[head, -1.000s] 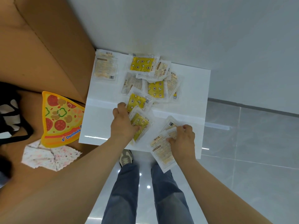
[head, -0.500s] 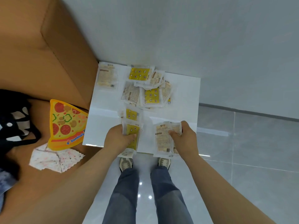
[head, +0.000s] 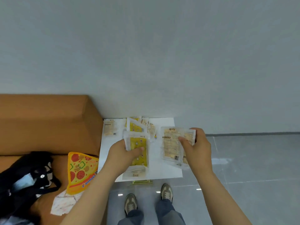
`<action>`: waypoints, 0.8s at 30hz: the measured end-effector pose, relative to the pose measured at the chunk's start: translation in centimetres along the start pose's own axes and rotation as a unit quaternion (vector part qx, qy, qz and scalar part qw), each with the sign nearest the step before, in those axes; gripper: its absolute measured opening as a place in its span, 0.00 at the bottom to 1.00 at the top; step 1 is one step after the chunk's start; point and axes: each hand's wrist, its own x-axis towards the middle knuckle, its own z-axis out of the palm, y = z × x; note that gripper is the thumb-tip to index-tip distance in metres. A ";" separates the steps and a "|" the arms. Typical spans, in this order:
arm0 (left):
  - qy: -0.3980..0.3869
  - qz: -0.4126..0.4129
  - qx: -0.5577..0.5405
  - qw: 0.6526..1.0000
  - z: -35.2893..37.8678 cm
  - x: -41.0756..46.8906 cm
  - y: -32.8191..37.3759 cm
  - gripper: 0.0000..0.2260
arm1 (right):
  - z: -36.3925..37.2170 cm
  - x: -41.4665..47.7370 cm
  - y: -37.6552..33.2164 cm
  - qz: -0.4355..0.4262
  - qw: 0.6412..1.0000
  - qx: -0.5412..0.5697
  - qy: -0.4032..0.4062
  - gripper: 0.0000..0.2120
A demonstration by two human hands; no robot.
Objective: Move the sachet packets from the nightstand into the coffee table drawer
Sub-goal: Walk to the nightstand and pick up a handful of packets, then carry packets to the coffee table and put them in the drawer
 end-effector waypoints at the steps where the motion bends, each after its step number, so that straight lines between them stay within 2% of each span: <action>1: 0.001 0.017 -0.003 1.000 -0.4 -0.8 1.4 0.03 | -1.1 -0.8 -1.3 0.000 1.000 0.017 0.020 0.20; 3: 0.002 0.050 -0.001 0.999 -1.2 -2.4 4.1 0.03 | -3.3 -2.2 -3.6 -0.007 0.997 0.049 0.053 0.25; 7: -0.010 0.115 0.017 0.993 -1.7 -4.8 9.3 0.03 | -7.5 -4.6 -7.1 -0.043 0.991 0.077 0.101 0.09; 13: -0.042 0.203 0.017 0.978 -0.1 -7.7 16.8 0.04 | -14.8 -6.7 -11.1 -0.092 0.969 0.130 0.190 0.07; 19: -0.080 0.263 -0.002 0.962 5.2 -11.1 22.6 0.06 | -23.1 -8.9 -11.4 -0.127 0.944 0.145 0.266 0.09; 24: -0.126 0.315 -0.027 0.940 12.5 -15.5 27.8 0.07 | -31.9 -11.1 -9.4 -0.151 0.923 0.138 0.325 0.08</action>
